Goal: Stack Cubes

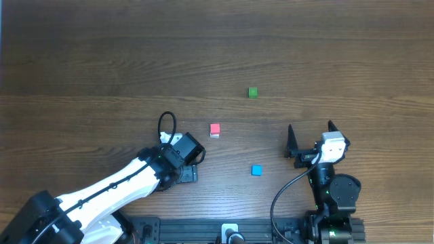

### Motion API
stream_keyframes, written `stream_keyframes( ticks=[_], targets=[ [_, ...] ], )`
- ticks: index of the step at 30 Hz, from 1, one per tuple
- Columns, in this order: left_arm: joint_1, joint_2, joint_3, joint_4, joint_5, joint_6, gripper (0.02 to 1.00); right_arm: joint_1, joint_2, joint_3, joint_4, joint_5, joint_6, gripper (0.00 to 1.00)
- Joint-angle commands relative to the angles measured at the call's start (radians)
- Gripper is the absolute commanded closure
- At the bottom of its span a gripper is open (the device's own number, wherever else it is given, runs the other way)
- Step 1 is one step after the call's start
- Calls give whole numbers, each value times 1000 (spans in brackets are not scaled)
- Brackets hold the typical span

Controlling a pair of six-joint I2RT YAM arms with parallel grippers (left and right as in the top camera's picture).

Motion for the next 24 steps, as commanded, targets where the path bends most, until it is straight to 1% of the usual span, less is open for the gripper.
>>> stream_keyframes(
  ticks=[1,5,8,10,12,15,24],
  targets=[
    [5,6,-11,-1,12,-1,354,-6,-6,-5,-4,3,-4,7],
    [5,6,-11,-1,12,-1,450,-6,-6,-5,-4,3,-4,9],
    [5,6,-11,-1,12,-1,492,-6,-6,-5,-3,3,-4,9],
    [5,6,-11,-1,12,-1,542,-6,-6,-5,-4,3,-4,9],
    [5,6,-11,-1,12,-1,573,-6,-6,-5,-4,3,-4,9],
    [5,6,-11,-1,12,-1,584,-6,-6,-5,-4,3,-4,7],
    [5,12,-11,-1,12,-1,746,-6,-6,-5,-3,3,-4,7]
  ],
)
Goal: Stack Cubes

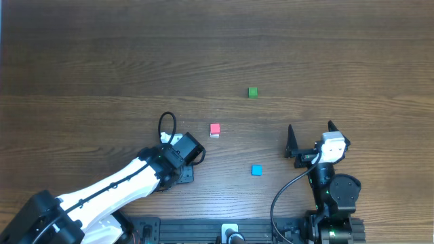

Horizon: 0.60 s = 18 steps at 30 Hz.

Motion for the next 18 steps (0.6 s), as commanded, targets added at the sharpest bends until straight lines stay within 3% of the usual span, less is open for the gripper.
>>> stream_keyframes(
  ticks=[1,10,18],
  targets=[
    [5,8,-11,-1,3,0,770,-6,-6,-5,-3,3,-4,9],
    [5,7,-7,17,3,0,978,-6,-6,-5,-4,3,-4,9],
    [5,9,169,-44,-47,4,978,-6,-6,-5,-4,3,-4,9]
  ],
)
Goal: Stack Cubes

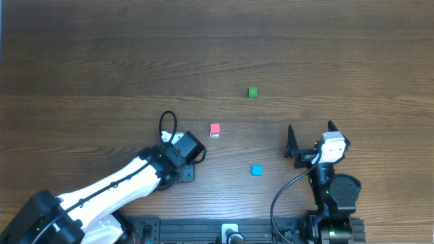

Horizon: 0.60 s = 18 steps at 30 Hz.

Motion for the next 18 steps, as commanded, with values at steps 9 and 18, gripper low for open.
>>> stream_keyframes(
  ticks=[9,18],
  targets=[
    [5,168,548,-263,-95,25,978,-6,-6,-5,-4,3,-4,9],
    [6,359,735,-282,-82,34,976,-6,-6,-5,-4,3,-4,7]
  ],
)
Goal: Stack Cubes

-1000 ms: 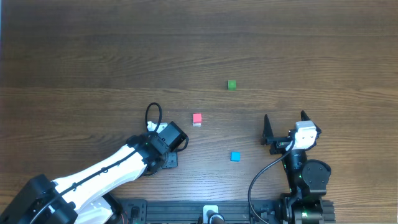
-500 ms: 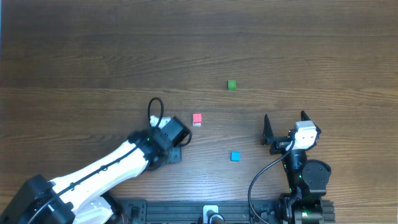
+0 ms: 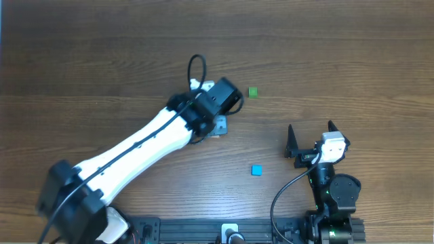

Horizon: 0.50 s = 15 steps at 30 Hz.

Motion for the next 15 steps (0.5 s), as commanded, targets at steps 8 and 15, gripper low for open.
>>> stream_keyframes(
  ticks=[8,15],
  targets=[
    [6,125,58,48,27,14,978,-6,-6,-5,-4,3,-4,9],
    [6,161,58,48,37,14,978,-6,-6,-5,-3,3,-4,7]
  ],
)
